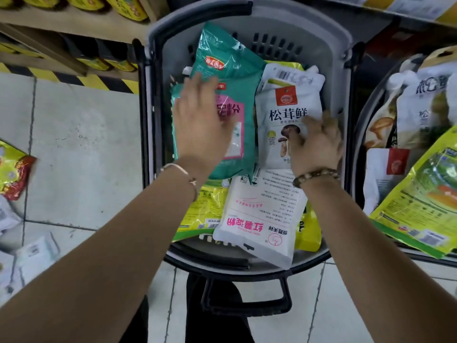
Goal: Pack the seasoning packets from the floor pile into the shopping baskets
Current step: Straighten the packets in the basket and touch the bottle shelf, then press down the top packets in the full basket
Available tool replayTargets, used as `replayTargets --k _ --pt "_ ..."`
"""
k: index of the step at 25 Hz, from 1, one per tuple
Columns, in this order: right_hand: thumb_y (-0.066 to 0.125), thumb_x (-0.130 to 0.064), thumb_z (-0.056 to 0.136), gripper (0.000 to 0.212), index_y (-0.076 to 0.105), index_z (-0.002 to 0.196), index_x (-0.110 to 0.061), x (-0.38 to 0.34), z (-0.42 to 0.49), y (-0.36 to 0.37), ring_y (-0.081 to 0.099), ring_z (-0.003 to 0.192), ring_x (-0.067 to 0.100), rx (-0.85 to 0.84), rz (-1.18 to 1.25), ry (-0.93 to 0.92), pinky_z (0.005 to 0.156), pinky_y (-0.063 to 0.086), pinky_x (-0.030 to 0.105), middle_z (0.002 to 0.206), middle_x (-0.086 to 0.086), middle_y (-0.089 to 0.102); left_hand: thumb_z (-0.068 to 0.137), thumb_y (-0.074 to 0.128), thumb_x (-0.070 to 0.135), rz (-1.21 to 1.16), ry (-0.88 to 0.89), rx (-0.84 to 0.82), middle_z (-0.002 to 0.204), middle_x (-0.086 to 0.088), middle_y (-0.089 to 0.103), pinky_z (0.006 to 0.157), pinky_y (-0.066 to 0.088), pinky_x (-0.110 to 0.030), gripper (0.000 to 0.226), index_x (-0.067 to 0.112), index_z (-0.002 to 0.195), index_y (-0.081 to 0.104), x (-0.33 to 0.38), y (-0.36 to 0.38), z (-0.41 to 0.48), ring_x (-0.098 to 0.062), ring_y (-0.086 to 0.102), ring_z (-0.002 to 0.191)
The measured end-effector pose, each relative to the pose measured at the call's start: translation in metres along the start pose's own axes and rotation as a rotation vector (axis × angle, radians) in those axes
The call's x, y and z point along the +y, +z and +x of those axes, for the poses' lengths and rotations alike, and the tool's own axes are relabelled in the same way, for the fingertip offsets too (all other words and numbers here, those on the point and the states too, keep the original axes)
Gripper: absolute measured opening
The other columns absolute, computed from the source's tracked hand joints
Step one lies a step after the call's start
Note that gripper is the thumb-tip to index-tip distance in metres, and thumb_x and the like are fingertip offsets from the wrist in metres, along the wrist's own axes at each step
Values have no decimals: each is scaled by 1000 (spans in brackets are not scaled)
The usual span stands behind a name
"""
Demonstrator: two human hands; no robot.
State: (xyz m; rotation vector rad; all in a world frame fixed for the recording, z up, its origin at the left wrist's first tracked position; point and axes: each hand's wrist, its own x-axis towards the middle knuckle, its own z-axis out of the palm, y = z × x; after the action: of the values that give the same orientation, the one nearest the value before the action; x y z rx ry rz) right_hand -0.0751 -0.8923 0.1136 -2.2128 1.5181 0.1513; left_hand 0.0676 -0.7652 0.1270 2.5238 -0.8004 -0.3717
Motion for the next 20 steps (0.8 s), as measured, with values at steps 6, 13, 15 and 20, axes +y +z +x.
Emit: replayTargets --k 6,13,15,20 --pt "26 -49 96 53 24 146 -31 -30 -11 30 5 144 23 -209 -88 -207 106 -8 64 156 3 13 99 24 45 266 -11 -237 160 -9 -5 115 -9 -46 63 20 152 3 -1 50 -14 -27 -8 147" --pt "-3 -57 88 64 -1 148 -34 -20 -18 56 -13 143 25 -246 -364 -261 104 -8 67 157 -3 -12 96 20 41 346 30 -232 159 -13 -2 114 -8 -49 63 19 152 3 -4 58 -16 -30 -4 147" --pt "1 -56 91 61 0 148 -34 -21 -14 59 -14 143 25 -261 -371 -256 104 -9 66 156 -4 -14 97 25 40 329 46 -273 159 -13 -6 114 -9 -49 63 18 152 1 -5 58 -11 -30 -7 146" --pt "3 -59 92 60 -4 147 -36 -18 -8 57 -19 142 24 -331 -361 -268 105 -10 63 155 -5 -20 99 25 41 298 57 -420 158 -11 -17 113 -11 -51 66 20 151 -10 -6 50 0 -28 -17 145"
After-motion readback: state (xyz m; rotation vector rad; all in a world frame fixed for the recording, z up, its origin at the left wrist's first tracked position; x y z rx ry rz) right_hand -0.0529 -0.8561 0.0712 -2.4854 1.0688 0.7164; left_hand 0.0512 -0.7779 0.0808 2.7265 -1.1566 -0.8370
